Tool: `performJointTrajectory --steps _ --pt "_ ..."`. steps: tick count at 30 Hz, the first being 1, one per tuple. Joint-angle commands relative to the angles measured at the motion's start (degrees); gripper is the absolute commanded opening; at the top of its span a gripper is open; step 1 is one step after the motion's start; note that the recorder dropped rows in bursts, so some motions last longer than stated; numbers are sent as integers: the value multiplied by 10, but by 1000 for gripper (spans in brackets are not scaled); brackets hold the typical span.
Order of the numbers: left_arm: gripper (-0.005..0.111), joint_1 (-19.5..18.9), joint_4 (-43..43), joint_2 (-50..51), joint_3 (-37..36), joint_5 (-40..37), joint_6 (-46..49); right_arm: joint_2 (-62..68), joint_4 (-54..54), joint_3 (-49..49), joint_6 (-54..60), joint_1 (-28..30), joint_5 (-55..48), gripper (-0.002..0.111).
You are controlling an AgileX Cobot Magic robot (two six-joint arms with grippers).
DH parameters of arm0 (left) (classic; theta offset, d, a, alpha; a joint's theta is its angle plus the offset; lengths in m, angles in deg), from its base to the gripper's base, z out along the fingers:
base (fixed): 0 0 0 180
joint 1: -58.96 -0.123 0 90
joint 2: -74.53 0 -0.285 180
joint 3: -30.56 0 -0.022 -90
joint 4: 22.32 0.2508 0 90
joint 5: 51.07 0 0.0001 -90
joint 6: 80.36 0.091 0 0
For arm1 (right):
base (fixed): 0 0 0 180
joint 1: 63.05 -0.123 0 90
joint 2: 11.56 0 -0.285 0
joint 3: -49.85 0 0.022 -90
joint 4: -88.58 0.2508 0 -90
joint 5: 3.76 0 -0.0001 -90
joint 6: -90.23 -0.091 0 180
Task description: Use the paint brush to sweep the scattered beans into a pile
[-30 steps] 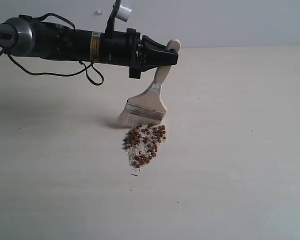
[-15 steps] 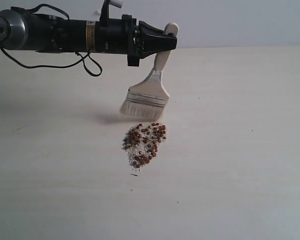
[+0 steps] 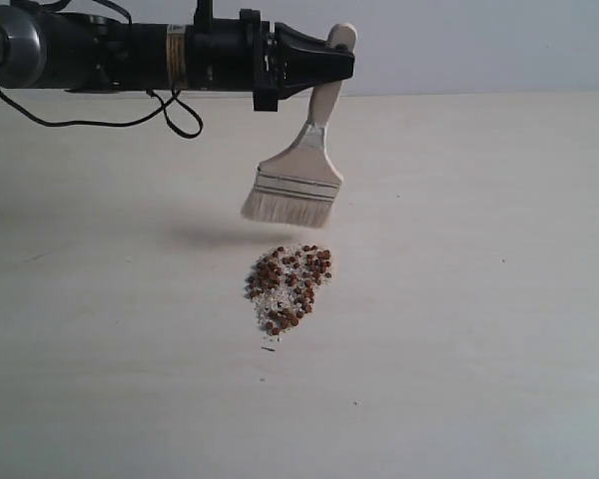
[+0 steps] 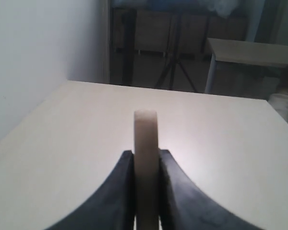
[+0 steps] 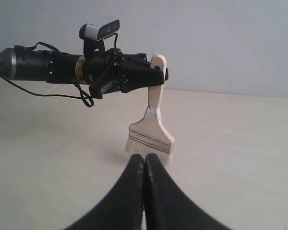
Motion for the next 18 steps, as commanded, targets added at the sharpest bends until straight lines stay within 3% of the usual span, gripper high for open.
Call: performJointTrajectory --steps 1,7,18 --pt "0 -11 13 -51 -1 6 -41 -1 -2 2 1 -1 1 0" --pt "0 -10 59 -120 -74 6 -33 -1 -2 2 1 -1 1 0" --pt "0 -7 21 -256 -328 6 136 -1 -2 2 1 -1 1 0"
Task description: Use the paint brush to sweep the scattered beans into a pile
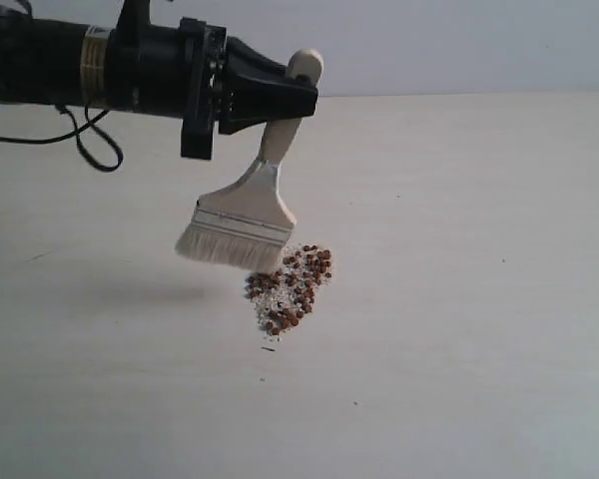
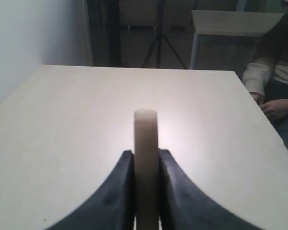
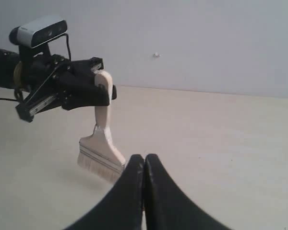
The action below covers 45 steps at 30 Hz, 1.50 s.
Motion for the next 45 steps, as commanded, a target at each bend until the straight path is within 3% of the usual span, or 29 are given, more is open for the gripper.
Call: performJointTrajectory --steps 1,8,15,27,45 --pt "0 5 -38 -62 -91 8 74 -1 -2 2 1 -1 1 0" --pt "0 56 -76 -77 -175 8 167 -1 -2 2 1 -1 1 0" --pt "0 79 -64 -76 -183 8 181 -1 -2 2 1 -1 1 0" --pt "0 76 10 -60 -197 8 168 -1 -2 2 1 -1 1 0" --pt "0 59 -30 -3 -169 8 215 -1 -2 2 1 -1 1 0"
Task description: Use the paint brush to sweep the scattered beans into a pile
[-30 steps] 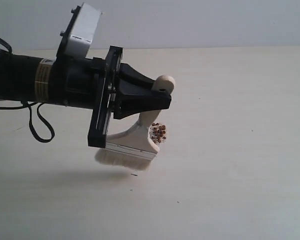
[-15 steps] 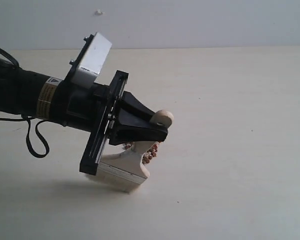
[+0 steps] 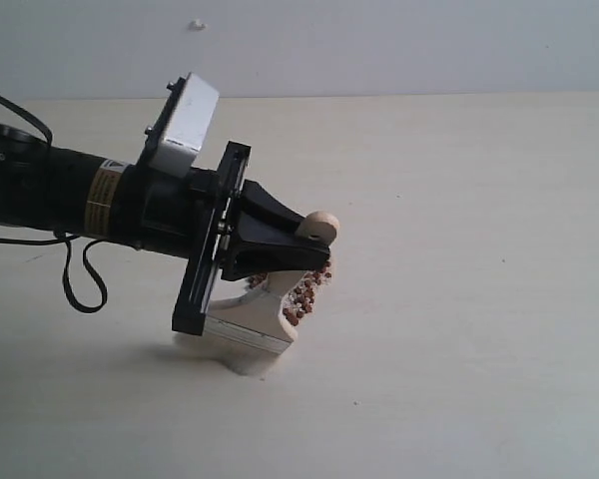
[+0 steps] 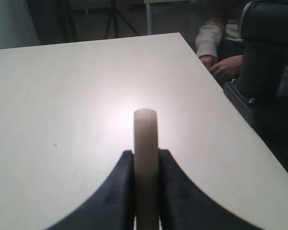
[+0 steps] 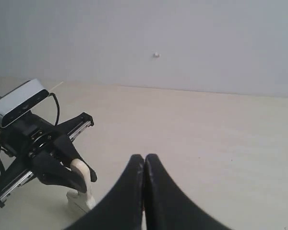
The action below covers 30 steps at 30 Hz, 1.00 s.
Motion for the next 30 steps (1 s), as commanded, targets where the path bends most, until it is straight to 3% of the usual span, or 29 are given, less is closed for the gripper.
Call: performJointTrajectory --steps 1,11,25,30 --pt "0 -1 -11 18 24 5 3 -1 -2 2 1 -1 2 0" --pt "0 -2 21 18 71 5 -49 -1 -2 2 1 -1 2 0" --pt "0 -2 18 18 73 5 -54 -1 -2 2 1 -1 2 0" --pt "0 -2 8 -31 73 5 -88 -1 -2 2 1 -1 2 0"
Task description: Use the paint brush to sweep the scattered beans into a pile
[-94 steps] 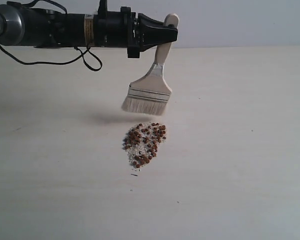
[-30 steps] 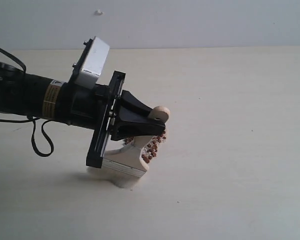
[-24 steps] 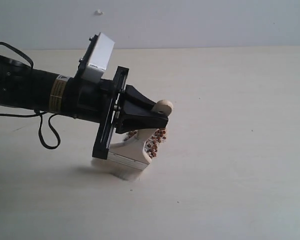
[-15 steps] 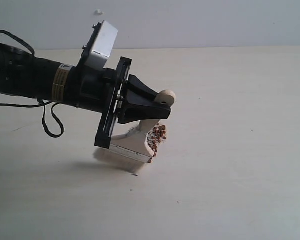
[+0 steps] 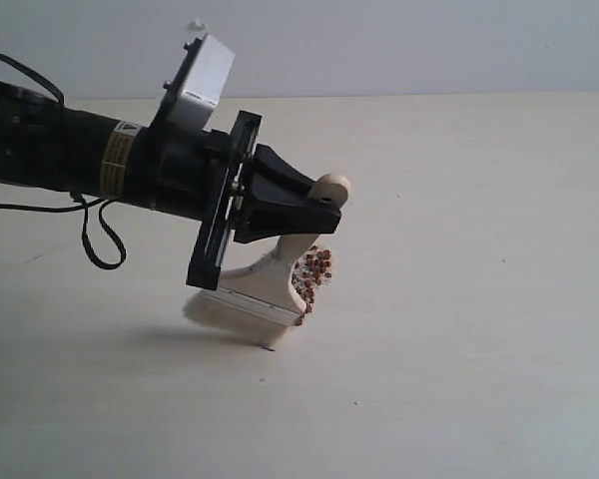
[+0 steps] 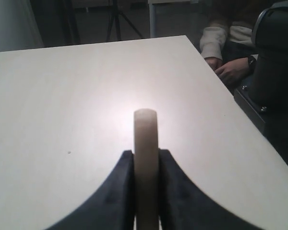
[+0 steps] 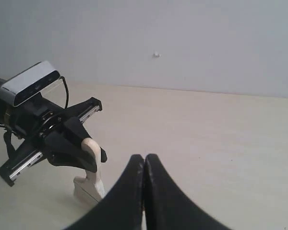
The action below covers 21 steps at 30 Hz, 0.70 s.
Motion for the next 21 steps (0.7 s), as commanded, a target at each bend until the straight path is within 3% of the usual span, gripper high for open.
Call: performJointTrajectory --steps 1,10,14,21 --pt "0 -2 -22 -48 4 9 -17 -1 -2 2 1 -1 2 0" --pt "0 -34 -93 -146 -8 9 -87 -1 -2 2 1 -1 2 0" --pt "0 -55 -136 -188 -63 9 -84 -1 -2 2 1 -1 2 0" --pt "0 -86 -183 -366 -181 9 -106 -1 -2 2 1 -1 2 0"
